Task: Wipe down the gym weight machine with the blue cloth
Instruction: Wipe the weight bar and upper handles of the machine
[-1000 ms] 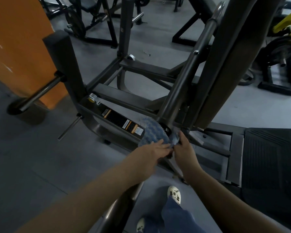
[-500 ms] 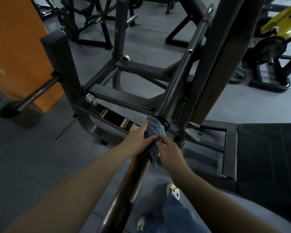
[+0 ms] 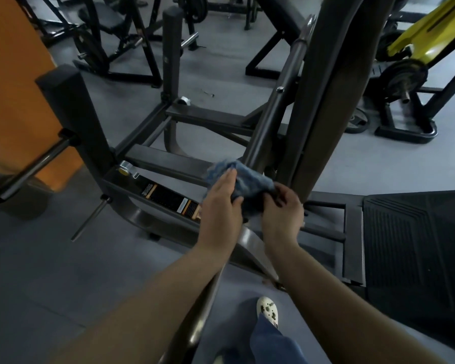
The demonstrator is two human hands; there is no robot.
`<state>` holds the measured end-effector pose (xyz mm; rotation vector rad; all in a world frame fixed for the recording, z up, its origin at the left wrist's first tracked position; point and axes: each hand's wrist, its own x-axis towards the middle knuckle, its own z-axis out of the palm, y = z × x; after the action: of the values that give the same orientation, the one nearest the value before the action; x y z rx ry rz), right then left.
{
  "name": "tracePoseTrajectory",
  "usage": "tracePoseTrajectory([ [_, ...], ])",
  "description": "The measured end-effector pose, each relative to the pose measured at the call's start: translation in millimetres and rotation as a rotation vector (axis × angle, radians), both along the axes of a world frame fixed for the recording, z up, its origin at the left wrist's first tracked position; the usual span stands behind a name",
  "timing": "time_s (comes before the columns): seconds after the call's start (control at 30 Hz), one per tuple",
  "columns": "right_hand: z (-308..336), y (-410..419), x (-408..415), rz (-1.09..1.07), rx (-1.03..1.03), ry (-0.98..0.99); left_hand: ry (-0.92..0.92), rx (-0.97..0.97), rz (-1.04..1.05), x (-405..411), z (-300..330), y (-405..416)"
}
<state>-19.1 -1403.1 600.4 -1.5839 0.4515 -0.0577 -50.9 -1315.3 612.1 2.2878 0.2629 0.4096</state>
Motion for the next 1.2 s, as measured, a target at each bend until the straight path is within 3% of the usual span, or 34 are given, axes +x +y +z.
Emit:
tracePoseTrajectory([
  [0.07, 1, 0, 31, 0.009, -0.037, -0.014, 0.058, 0.104, -0.062, 23, 0, 0],
  [0.17, -12, -1, 62, 0.254, -0.207, 0.18, 0.199, 0.296, -0.119, 53, -5, 4],
  [0.23, -19, 0, 69, 0.418, -0.042, 0.306, 0.223, 0.335, -0.069, 68, -5, 8],
  [0.3, -21, 3, 77, 0.442, 0.21, 0.367, 0.287, 0.261, -0.037, 83, -4, 9],
  [0.37, -30, 4, 91, 0.407, 0.288, 0.362, 0.481, 0.137, -0.072, 100, -2, 7],
  [0.43, -37, 6, 102, 0.372, 0.294, 0.357, 0.633, 0.159, -0.134, 115, -1, 4],
  [0.53, -42, 6, 117, 0.363, 0.19, 0.331, 0.629, 0.204, -0.171, 134, 5, 1],
  [0.63, -41, 6, 141, 0.339, 0.147, 0.286, 0.607, 0.123, -0.151, 153, 5, 1],
  [0.77, -38, 6, 169, 0.35, 0.187, 0.264, 0.674, 0.076, -0.151, 175, 3, 1],
  [0.97, -44, 0, 147, 0.498, 0.379, 0.456, 0.748, 0.127, -0.286, 165, 8, 13],
  [1.13, -40, -2, 108, 0.59, 0.294, 0.578, 0.84, 0.188, -0.354, 129, 10, 26],
  [1.2, -32, -3, 92, 0.651, 0.151, 0.563, 0.878, 0.211, -0.36, 112, 16, 29],
])
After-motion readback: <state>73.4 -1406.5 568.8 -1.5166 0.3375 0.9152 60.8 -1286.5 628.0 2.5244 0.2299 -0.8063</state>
